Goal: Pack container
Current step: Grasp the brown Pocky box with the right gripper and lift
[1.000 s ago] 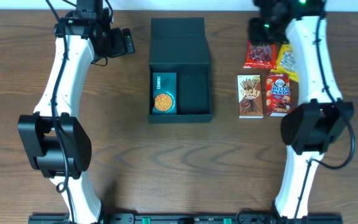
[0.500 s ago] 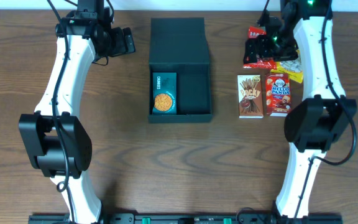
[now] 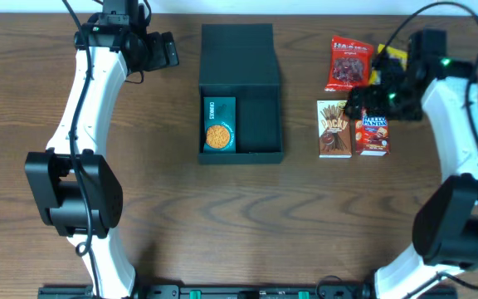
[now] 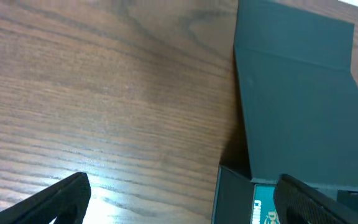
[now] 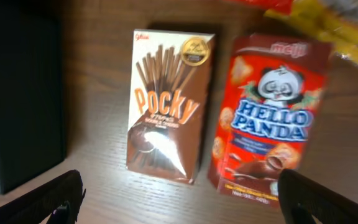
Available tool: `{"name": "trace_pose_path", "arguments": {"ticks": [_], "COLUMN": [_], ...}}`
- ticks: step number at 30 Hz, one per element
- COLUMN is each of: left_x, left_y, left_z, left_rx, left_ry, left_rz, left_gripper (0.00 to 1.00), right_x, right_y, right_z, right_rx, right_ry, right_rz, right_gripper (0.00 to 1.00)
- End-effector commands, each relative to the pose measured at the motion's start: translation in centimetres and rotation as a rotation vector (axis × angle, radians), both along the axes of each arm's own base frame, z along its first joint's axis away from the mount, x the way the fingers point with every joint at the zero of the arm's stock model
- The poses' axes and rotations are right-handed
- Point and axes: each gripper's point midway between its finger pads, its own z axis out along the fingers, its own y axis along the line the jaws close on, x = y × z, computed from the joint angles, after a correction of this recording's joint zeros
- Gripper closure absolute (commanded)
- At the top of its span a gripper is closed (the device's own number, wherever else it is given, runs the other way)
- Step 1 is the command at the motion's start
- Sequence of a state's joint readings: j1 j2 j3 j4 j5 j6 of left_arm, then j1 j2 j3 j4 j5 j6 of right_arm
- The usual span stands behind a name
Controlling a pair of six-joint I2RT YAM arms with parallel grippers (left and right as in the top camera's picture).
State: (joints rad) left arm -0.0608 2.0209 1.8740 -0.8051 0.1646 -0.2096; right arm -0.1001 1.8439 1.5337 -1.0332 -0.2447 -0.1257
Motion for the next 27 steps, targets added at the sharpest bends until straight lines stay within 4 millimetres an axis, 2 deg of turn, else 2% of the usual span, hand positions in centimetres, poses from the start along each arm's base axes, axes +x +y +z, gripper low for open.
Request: {"name": "trace_pose_path", "arguments": {"ticks": [1, 6, 8, 11, 14, 20, 27], "left_x": [0.1, -0.1, -0.1, -0.1, -0.1, -0.2, -0.2], "left_y": [0.3, 0.3, 0.3, 0.3, 0.3, 0.3, 0.3], "left_z": [-0.8, -0.9, -0.9, -0.9, -0.9, -1.0, -1.0], "left_rx": [0.013, 0.014, 0.014, 0.014, 0.016, 0.020, 0.021], "left_ry": [0.014, 0.026, 0.025, 0.027, 0.026, 0.028, 0.027], "left_rz": [0.015, 0.015, 0.015, 0.014, 0.011, 0.005, 0.004], "left_gripper": [0.05, 0.05, 0.05, 0.05, 0.05, 0.05, 0.05], "right_x": [-1.7, -0.8, -0.1, 1.2, 1.6, 1.3, 1.5], "right_y": [2.0, 3.7, 3.9, 4.2, 4.0, 3.9, 3.6], "right_z": [-4.1, -5.3, -5.6, -6.2, -6.7, -8.8, -9.6], "right_rx": [-0.085, -0.274, -0.299, -0.279, -0.277, -0.289, -0.289], "right_ry": [0.095, 0.034, 0.005, -0.024, -0.029, 0.019, 0.027], "right_rz": [0.015, 0.030, 0.006, -0.066, -0.077, -0.072, -0.081], "right_gripper": [0.01, 0.01, 0.01, 0.01, 0.01, 0.01, 0.01]}}
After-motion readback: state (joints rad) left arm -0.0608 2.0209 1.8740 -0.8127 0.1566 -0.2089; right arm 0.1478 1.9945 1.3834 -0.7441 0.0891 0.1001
